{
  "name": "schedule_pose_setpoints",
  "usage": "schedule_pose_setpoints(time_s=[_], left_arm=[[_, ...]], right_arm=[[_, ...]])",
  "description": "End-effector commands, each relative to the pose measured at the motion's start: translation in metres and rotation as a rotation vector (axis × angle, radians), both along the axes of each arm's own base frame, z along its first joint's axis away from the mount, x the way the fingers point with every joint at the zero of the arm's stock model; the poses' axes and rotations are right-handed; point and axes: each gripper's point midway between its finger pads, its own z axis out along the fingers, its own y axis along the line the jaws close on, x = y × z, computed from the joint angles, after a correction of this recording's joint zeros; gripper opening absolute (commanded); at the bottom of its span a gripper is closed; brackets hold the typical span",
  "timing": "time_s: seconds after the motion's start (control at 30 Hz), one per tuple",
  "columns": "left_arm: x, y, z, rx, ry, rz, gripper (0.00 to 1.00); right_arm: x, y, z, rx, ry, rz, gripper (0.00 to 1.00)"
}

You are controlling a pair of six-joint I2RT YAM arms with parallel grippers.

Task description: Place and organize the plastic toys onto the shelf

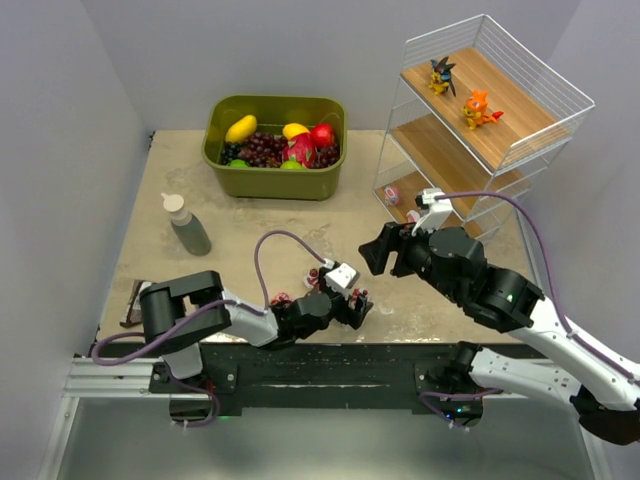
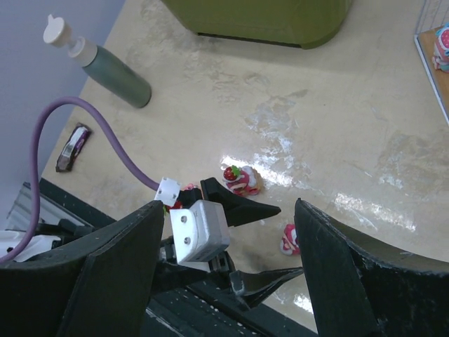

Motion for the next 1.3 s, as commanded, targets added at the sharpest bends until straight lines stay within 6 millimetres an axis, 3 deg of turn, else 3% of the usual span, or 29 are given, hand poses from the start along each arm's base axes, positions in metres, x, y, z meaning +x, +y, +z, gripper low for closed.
schedule_pose_setpoints(time_s=[0.0, 0.33, 0.57, 1.0, 1.1, 1.27], left_arm=[[0.013, -0.013, 0.017, -0.052, -0.051, 0.048, 0.85], [0.013, -0.010, -0.007, -0.012, -0.022, 0.061, 0.73], [0.015, -0.009, -0.012, 0.003, -0.037, 0.065, 0.65], [0.023, -0.018, -0.009, -0.007, -0.070, 0.075, 0.61], [0.024, -0.022, -0.006, -0.012, -0.082, 0.070, 0.52], [0.024, -0.028, -0.008, -0.002, -0.083, 0.052, 0.23]], right_arm=[[-0.004, -0.006, 0.019, 0.016, -0.045, 0.011, 0.78], [-0.004, -0.008, 0.015, 0.009, -0.046, 0.010, 0.78], [-0.005, -0.009, 0.012, 0.005, -0.046, 0.009, 0.78], [-0.006, -0.014, 0.010, 0.006, -0.047, -0.002, 0.78], [-0.007, -0.015, 0.010, 0.007, -0.048, -0.006, 0.78], [-0.009, -0.019, 0.019, 0.023, -0.063, -0.007, 0.78]])
